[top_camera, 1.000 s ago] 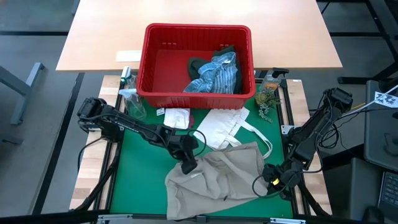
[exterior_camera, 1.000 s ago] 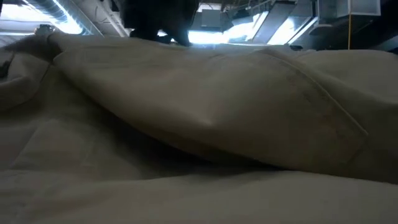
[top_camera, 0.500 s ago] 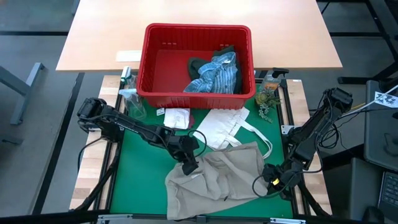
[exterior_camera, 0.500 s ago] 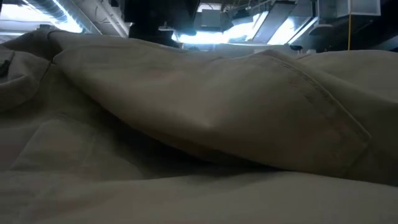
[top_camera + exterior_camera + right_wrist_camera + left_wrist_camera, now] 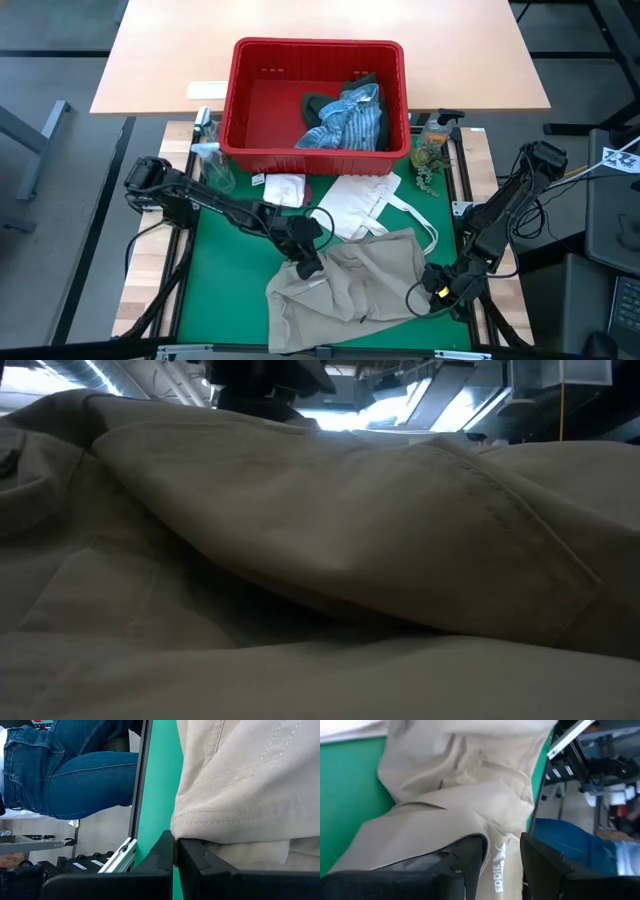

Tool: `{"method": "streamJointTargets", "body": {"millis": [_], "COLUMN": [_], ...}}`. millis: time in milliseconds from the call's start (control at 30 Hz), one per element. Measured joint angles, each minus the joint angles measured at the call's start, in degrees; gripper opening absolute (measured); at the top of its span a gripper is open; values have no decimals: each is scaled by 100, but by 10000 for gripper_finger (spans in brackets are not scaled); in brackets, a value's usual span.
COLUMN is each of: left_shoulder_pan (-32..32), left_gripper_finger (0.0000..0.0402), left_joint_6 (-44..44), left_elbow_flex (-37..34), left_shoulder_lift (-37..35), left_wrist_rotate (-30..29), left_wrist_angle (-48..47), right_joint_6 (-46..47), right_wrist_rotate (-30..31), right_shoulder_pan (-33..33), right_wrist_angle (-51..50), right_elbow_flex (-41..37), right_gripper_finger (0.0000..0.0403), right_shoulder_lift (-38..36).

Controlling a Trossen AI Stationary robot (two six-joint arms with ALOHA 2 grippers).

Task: Fold Laundry from Bin
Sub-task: Fold the gray shorts

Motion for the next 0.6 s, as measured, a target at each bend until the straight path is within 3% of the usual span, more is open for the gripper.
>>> {"method": "streamJointTargets", "body": {"millis": [167,600], "left_shoulder_pan": [-88,-92], "left_gripper_finger": [128,121], "left_joint_6": [-143,-448], "left_elbow_flex": [2,1], "left_shoulder_lift": [74,553], "left_wrist_rotate": [-383,-225], "left_wrist_angle": [-45,337], "right_joint_6": [4,4], "right_wrist_rotate": [0,161], "right_shoulder_pan": [0,0], "right_wrist_angle": [0,1], "right_elbow_flex": [0,-2], "right_gripper_finger": [5,5], "right_shoulder_lift": [0,2]}}
